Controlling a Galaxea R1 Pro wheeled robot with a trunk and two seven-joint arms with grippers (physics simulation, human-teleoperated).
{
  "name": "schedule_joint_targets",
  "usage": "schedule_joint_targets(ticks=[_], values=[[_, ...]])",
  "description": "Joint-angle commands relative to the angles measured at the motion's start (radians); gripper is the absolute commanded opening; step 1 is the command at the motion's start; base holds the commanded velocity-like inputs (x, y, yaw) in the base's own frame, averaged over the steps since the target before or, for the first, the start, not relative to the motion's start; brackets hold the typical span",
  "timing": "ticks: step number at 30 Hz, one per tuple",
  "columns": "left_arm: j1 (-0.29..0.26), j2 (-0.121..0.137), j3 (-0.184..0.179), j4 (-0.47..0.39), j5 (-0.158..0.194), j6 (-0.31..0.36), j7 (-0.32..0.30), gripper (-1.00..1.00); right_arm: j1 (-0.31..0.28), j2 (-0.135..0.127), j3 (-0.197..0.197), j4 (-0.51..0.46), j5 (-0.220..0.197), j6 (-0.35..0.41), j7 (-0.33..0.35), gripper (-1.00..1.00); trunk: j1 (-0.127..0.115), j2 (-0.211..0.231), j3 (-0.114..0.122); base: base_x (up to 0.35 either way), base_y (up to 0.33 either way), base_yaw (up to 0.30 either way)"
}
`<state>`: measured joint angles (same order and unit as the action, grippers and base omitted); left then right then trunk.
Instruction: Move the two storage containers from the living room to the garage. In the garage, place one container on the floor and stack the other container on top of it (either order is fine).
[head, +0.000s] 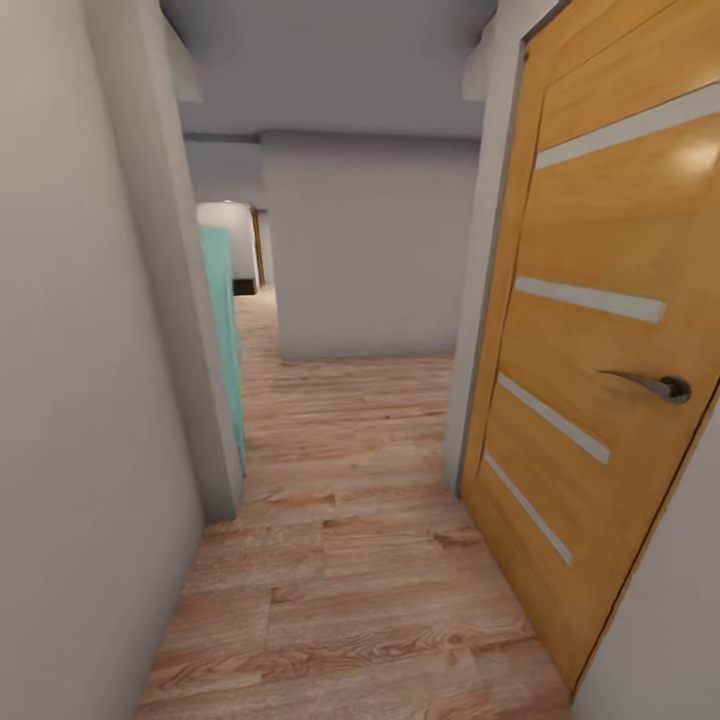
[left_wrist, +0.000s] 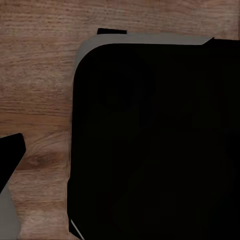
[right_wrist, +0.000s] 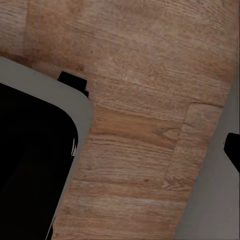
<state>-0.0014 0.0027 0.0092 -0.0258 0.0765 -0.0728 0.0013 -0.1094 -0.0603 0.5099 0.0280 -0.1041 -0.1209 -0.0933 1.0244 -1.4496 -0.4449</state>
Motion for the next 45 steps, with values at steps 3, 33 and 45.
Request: schedule_joint_targets(ticks=[3,33,45], values=[[0.000,0.000,0.000,0.000,0.021,-0.002,0.000,1.00,-0.001,0.000,0.009,0.003,-0.011,-0.006,0.000,1.00,0.001,0.000,-0.001,0.321,-0.100,0.270],[0.000,0.003,0.000,0.000,0.038,-0.001,0.000,1.00,-0.001,0.002,0.009,0.003,0.001,-0.005,0.000,1.00,0.001,0.000,-0.001,0.321,-0.085,0.047],[0.000,0.017,-0.002,0.000,0.182,0.013,-0.003,1.00,-0.001,0.002,0.009,0.003,0.003,-0.005,0.000,1.00,0.001,0.000,-0.001,0.325,-0.001,0.000]])
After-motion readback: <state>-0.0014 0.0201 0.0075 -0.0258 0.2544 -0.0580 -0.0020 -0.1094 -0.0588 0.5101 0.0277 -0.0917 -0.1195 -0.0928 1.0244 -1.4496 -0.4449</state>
